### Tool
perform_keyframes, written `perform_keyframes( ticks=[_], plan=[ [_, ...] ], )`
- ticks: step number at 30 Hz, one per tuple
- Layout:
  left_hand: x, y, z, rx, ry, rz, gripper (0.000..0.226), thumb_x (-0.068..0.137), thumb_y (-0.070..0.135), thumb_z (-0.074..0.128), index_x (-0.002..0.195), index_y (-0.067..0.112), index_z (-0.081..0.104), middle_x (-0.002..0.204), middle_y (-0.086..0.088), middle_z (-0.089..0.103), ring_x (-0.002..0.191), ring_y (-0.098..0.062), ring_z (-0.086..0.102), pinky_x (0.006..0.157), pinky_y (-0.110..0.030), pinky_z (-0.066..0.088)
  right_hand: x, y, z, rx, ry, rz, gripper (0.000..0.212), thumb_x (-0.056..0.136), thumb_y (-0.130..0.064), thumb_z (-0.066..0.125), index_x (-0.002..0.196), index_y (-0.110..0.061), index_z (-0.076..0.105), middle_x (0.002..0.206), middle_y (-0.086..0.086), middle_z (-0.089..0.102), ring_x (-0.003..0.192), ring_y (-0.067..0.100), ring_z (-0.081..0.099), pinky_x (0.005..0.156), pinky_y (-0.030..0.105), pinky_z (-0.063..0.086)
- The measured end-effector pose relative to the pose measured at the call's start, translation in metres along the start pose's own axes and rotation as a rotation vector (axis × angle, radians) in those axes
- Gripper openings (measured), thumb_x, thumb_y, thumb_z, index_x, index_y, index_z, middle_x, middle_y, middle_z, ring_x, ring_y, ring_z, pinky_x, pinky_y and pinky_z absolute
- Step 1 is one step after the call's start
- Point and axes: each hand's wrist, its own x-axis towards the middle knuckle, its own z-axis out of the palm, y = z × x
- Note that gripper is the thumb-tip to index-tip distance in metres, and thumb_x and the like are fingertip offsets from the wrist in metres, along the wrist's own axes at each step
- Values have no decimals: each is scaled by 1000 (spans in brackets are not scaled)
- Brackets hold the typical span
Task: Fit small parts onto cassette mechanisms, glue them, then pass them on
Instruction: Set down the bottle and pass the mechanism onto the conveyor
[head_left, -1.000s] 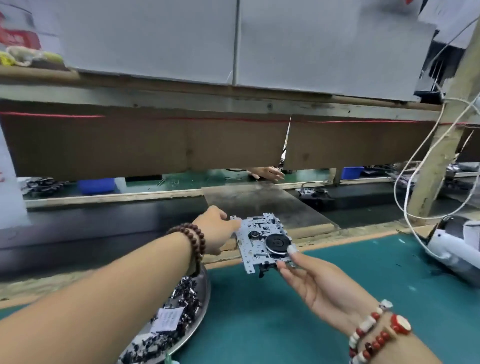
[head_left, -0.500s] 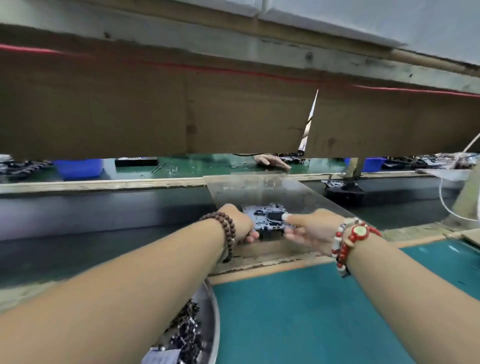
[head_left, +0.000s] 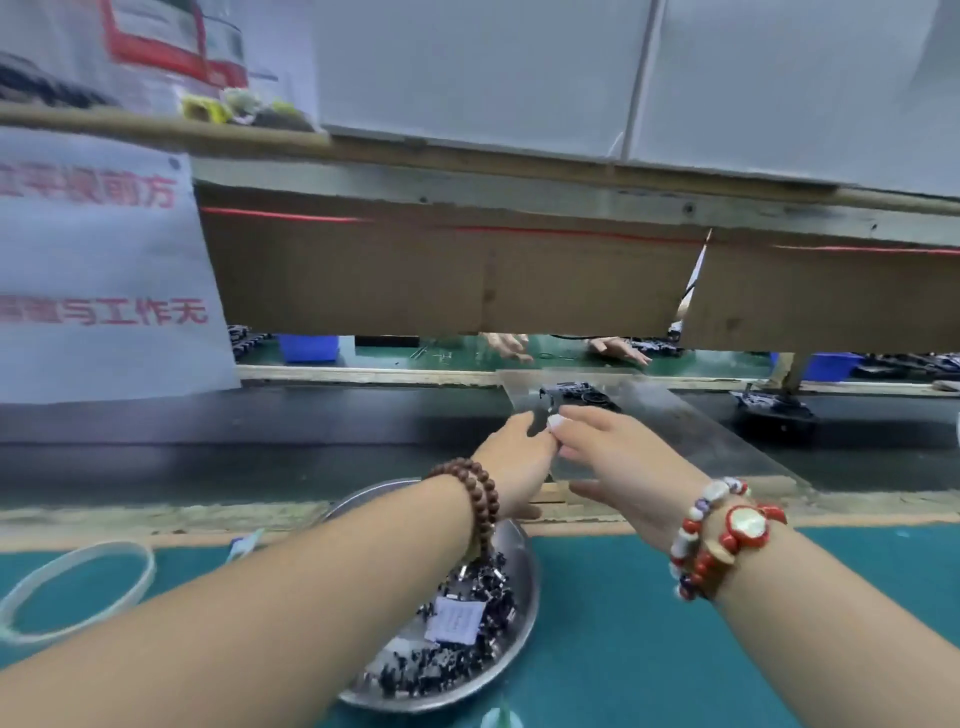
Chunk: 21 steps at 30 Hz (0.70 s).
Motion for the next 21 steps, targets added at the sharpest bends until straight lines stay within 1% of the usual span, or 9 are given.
perform_keyframes(
  ticks=[2,4,6,8,11,13,16,18,21],
  plan=[
    [-45,7,-8,-13,-21,61,36,98,25,29,131,24,43,129,-3,53,112,-23,55,81,-39,51,-39,-23,15,149,-104,-27,26,97,-21,42,114,-14,62,114,4,65,96,11,64,79,31,54],
    [-88,7,-20,77,30,132,36,95,22,30,128,23,45,121,-8,59,107,-29,60,82,-41,51,-76,-42,30,228,-178,-61,24,97,-16,42,98,-13,66,105,7,70,90,12,66,71,29,57],
    [-135,1,-37,161,116,183,35,94,22,32,127,23,44,117,-9,61,105,-29,60,88,-45,50,-113,-54,47,245,-223,-99,21,96,-17,45,98,-16,67,102,7,71,93,14,65,81,36,54],
    [-183,-6,-54,164,153,203,32,95,25,36,126,27,42,115,-7,61,99,-25,61,85,-44,50,-146,-64,63,277,-278,-156,20,94,-18,48,99,-21,67,98,-1,73,92,11,67,83,34,53],
    [-250,-21,-86,268,257,226,44,95,33,44,137,32,32,111,3,57,85,-11,58,77,-30,50,-187,-79,90,309,-370,-241,22,87,-14,56,85,-28,73,84,-10,74,76,2,68,69,19,56],
    [-285,-34,-110,304,352,231,50,93,35,47,139,31,28,108,11,50,68,0,50,68,-19,47,-202,-88,110,333,-390,-265,22,82,-12,61,74,-28,74,70,-5,71,59,4,62,57,13,53],
    [-330,-46,-143,304,454,239,36,93,29,50,128,28,44,111,12,51,73,-7,50,72,-26,50,-220,-99,148,303,-460,-246,18,80,-7,63,65,-14,68,50,-2,55,44,4,48,46,14,46],
    [-355,-53,-164,319,518,228,27,92,25,52,119,28,49,105,11,54,76,-9,52,76,-30,50,-233,-108,178,279,-531,-235,16,83,-1,61,70,-9,63,51,-4,53,42,2,46,45,14,45],
    [-382,-61,-196,328,611,219,18,91,20,52,105,32,52,98,9,59,80,-9,56,73,-23,47,-247,-119,220,246,-608,-272,20,85,4,56,71,-9,62,56,-3,56,44,4,46,47,18,44]
  ],
)
